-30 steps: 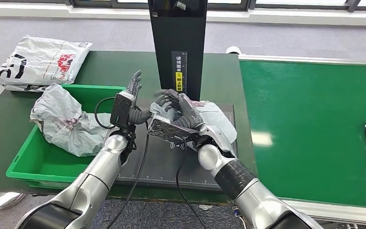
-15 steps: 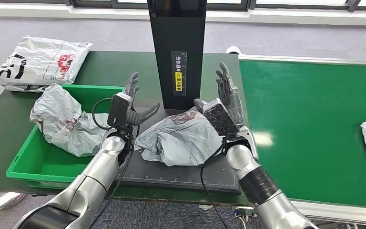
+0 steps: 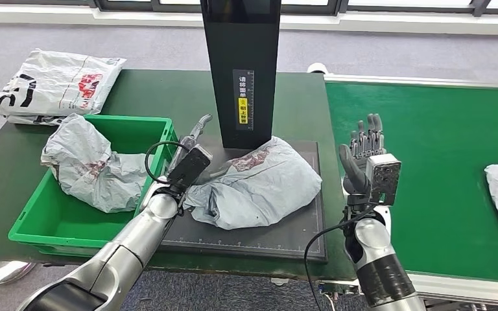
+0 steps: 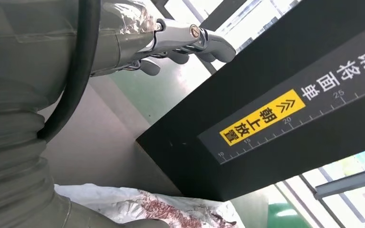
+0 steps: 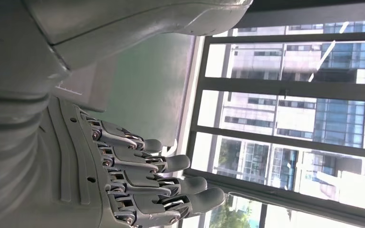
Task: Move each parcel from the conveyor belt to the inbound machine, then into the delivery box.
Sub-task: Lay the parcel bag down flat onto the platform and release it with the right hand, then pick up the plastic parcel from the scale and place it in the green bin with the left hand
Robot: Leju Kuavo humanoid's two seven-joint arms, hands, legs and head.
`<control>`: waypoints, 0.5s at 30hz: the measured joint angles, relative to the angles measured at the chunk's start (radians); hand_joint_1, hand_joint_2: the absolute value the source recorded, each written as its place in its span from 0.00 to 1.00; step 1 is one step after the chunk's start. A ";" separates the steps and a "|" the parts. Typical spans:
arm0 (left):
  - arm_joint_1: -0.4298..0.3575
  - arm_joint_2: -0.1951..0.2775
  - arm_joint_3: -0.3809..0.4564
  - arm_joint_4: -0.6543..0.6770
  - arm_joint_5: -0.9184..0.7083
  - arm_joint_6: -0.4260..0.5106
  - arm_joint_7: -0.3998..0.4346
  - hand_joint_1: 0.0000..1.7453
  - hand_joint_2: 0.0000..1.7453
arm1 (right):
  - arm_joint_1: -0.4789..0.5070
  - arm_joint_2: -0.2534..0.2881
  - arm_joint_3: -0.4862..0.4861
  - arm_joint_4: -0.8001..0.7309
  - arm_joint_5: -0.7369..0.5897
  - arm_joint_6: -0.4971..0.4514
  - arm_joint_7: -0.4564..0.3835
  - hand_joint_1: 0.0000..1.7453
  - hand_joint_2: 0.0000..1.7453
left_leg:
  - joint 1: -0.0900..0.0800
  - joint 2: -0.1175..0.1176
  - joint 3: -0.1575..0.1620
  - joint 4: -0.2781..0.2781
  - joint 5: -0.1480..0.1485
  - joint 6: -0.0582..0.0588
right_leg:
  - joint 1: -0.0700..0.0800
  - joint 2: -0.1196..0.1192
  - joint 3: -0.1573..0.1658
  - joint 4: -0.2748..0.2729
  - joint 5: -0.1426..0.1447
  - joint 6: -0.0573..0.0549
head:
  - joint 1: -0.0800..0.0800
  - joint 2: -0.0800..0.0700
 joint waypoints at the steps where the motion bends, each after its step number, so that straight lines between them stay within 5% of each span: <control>1: 0.000 0.001 -0.006 0.001 -0.016 0.000 0.010 0.00 1.00 | 0.002 -0.001 -0.003 -0.003 0.001 -0.001 0.001 0.00 1.00 | 0.000 0.000 0.000 0.000 0.000 0.000 | 0.000 0.000 0.000 0.000 0.000 0.000 | 0.000 0.000; 6: -0.004 0.013 -0.101 0.054 -0.334 -0.025 0.189 0.00 1.00 | 0.013 -0.009 -0.024 -0.012 0.034 0.005 0.012 0.00 1.00 | 0.000 0.000 0.000 0.000 0.000 0.000 | 0.000 0.000 0.000 0.000 0.000 0.000 | 0.000 0.000; 10: -0.026 0.020 -0.214 0.139 -0.585 -0.139 0.314 1.00 1.00 | 0.026 -0.010 -0.029 -0.016 0.086 0.065 0.035 0.00 1.00 | 0.000 -0.003 0.003 -0.001 -0.001 0.001 | 0.000 -0.004 0.005 0.000 -0.002 0.001 | 0.000 0.000; 15: -0.055 0.020 -0.272 0.203 -0.655 -0.225 0.347 1.00 1.00 | 0.048 -0.002 -0.028 -0.019 0.145 0.112 0.063 0.00 1.00 | -0.001 -0.005 0.022 -0.002 -0.009 0.003 | -0.001 -0.009 0.028 -0.001 -0.012 0.002 | 0.000 0.000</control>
